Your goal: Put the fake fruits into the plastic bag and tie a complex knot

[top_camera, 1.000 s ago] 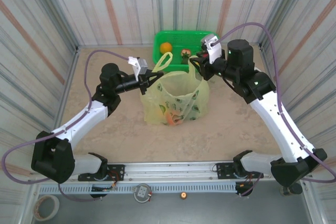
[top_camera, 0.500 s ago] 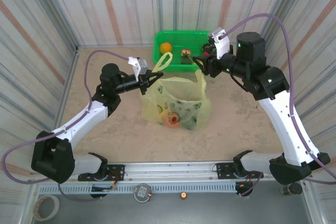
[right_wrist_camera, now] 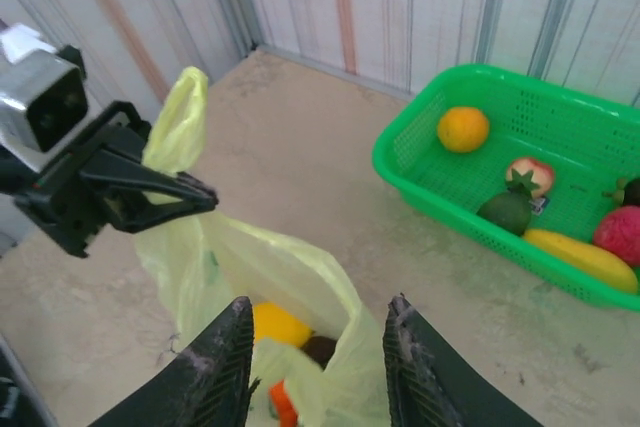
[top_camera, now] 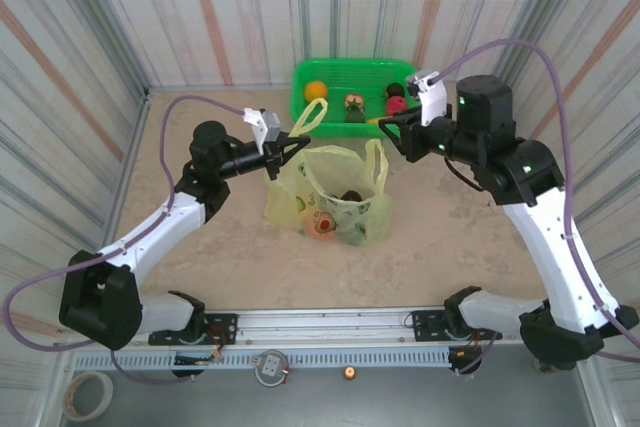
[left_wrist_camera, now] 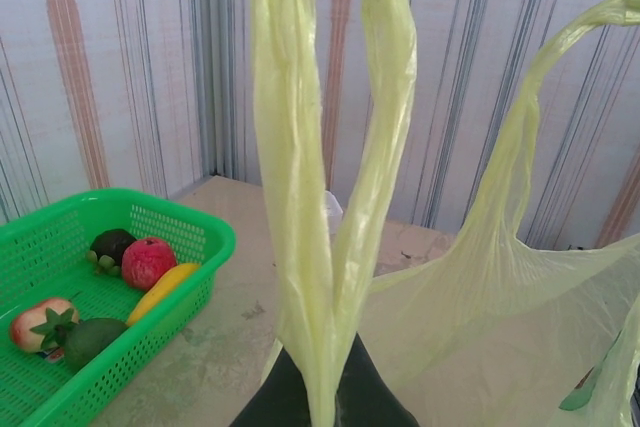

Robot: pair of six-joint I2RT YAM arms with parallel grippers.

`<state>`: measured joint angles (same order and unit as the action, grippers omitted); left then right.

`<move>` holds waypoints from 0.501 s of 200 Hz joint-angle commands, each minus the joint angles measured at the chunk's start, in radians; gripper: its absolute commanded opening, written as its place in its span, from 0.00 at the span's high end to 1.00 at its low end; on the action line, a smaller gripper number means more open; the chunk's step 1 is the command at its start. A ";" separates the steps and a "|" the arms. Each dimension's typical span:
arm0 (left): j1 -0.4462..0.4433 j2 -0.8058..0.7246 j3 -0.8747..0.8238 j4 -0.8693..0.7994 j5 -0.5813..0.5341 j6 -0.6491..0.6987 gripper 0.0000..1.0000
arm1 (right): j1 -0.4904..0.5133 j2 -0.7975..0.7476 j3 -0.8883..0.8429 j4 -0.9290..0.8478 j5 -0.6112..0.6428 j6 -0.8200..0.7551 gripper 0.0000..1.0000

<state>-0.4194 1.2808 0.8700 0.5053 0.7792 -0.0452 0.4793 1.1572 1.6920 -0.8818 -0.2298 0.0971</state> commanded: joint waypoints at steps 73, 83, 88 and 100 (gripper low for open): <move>0.006 -0.019 -0.008 0.002 -0.017 0.030 1.00 | 0.050 0.126 0.164 -0.410 -0.207 0.254 0.42; 0.007 -0.019 -0.006 0.002 -0.017 0.029 1.00 | 0.053 0.134 0.158 -0.398 -0.187 0.258 0.44; 0.007 -0.020 -0.006 0.002 -0.016 0.028 1.00 | 0.053 0.139 0.152 -0.384 -0.185 0.261 0.44; 0.007 -0.020 -0.007 0.001 -0.015 0.029 1.00 | 0.051 0.147 0.143 -0.356 -0.169 0.270 0.47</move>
<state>-0.4194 1.2808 0.8700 0.5011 0.7654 -0.0376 0.5282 1.2987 1.8442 -1.2293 -0.4091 0.3225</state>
